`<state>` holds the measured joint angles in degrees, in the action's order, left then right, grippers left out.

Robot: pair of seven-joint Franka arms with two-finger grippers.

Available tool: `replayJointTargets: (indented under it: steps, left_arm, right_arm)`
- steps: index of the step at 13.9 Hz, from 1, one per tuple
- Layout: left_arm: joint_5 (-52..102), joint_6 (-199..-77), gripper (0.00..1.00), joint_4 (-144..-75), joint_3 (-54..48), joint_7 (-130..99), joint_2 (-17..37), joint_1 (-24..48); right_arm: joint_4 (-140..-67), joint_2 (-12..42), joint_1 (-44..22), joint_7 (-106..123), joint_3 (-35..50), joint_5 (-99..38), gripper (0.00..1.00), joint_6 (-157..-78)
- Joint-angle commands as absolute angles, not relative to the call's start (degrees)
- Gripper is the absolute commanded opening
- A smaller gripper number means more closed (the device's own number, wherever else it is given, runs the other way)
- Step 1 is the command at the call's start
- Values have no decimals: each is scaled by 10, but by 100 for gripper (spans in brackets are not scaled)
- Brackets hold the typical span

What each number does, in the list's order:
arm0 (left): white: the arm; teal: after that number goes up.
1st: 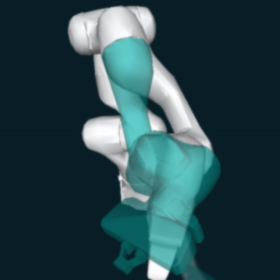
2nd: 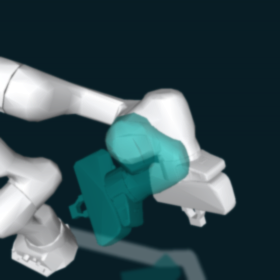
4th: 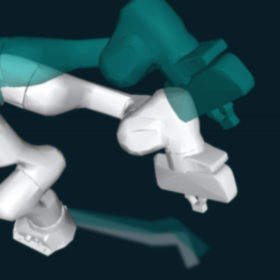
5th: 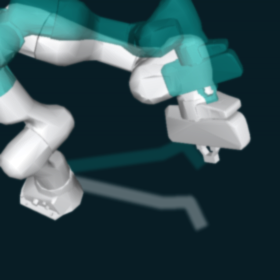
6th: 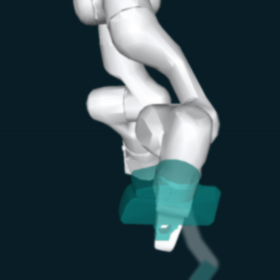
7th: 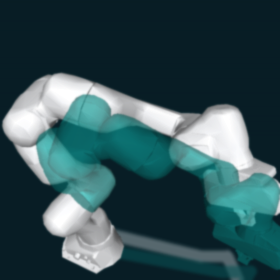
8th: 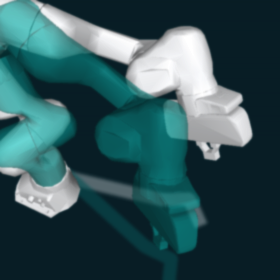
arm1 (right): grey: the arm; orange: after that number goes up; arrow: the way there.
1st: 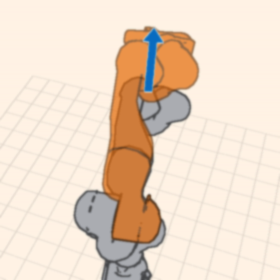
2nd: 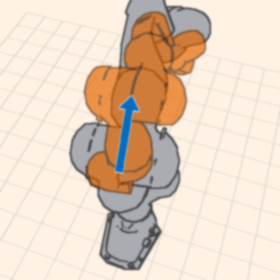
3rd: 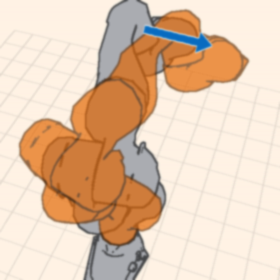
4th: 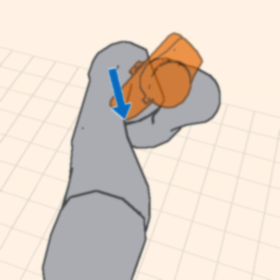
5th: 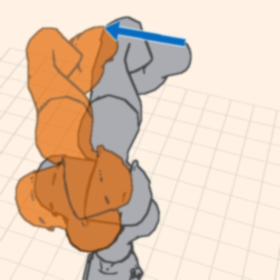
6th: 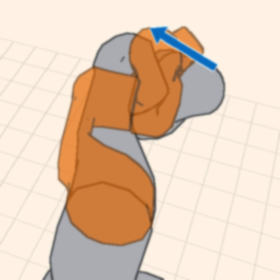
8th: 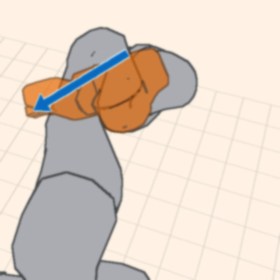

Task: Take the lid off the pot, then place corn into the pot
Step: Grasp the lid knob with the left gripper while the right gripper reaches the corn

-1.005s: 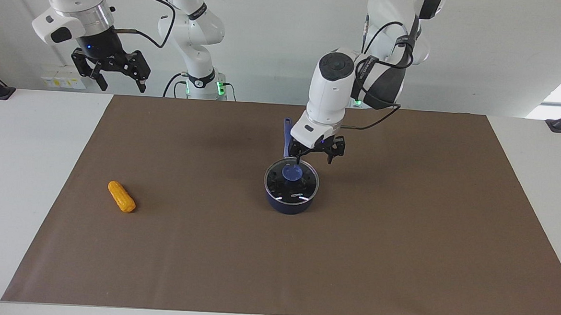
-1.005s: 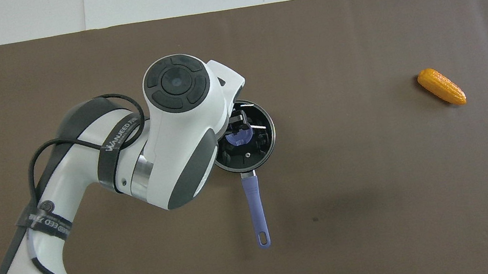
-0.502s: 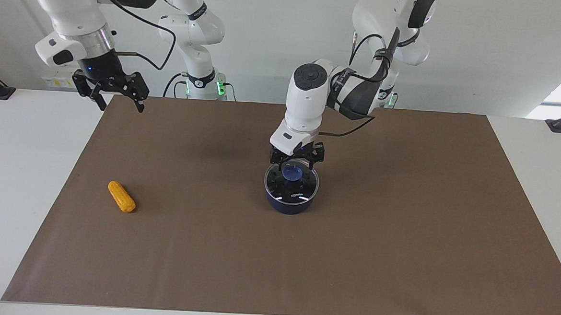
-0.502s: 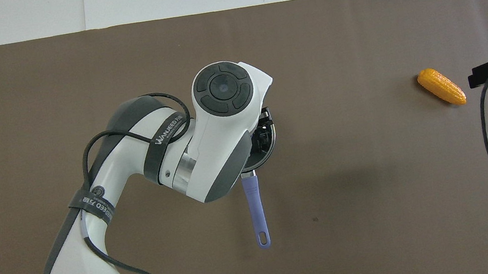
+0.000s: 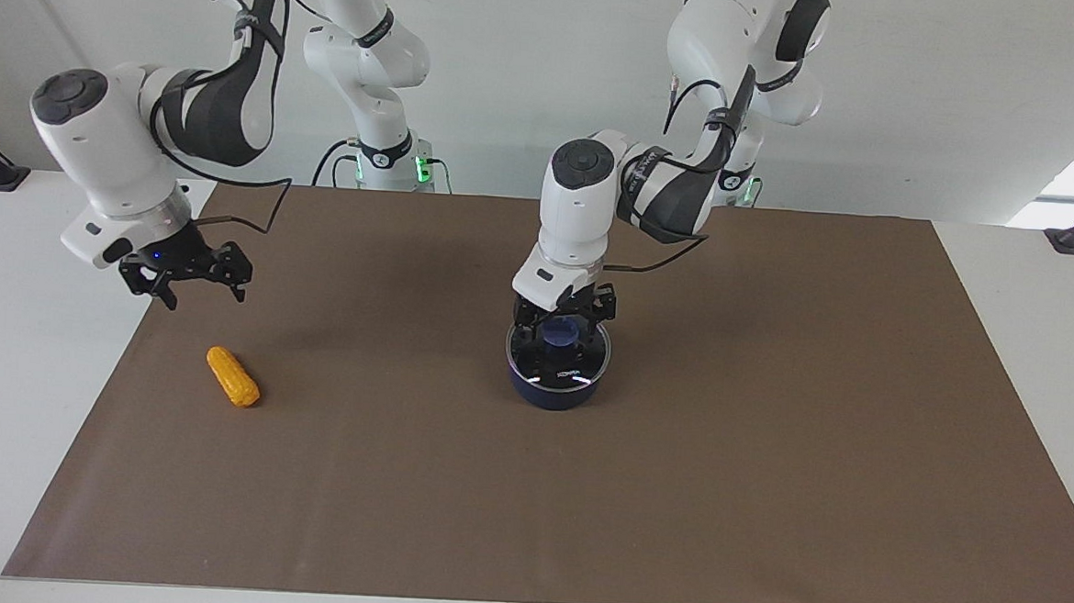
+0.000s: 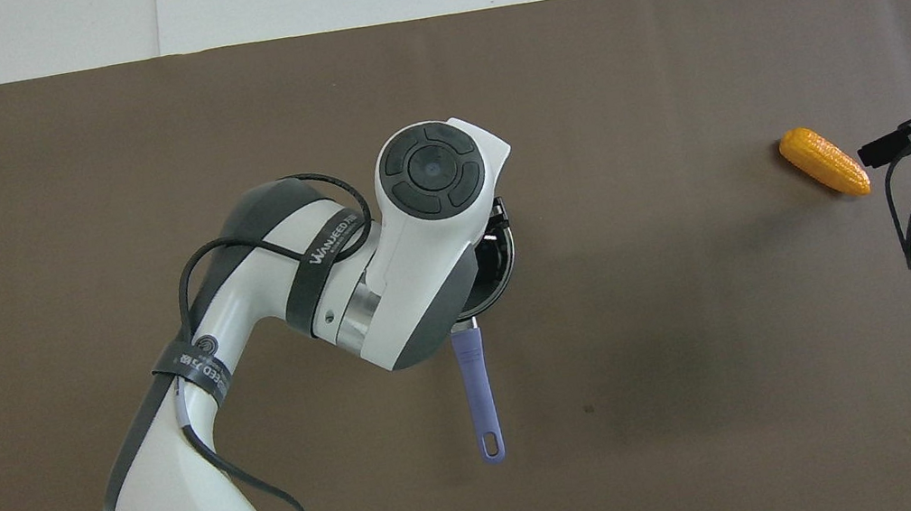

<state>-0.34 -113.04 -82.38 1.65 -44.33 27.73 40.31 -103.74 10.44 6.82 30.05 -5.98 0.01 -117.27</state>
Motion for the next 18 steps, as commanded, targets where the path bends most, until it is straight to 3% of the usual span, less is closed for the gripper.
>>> replayJointTargets:
  steps: [1,8,16,18]
  left_arm:
    - [-11,-1143,100,-818,24,-461,282,408]
    - [-13,-1151,100,-832,24,-461,283,408]
    - [-13,-1146,100,-841,24,-461,280,410]
    - [-13,-1144,89,-840,24,-461,280,410]
  right_arm:
    - [-1048,142,80,400,-56,0,100,-1214]
    - [-1049,229,78,611,-54,-4,100,-1310]
    - [-1061,243,75,622,-54,-16,100,-1332]
    - [-1061,243,73,621,-51,-18,100,-1343]
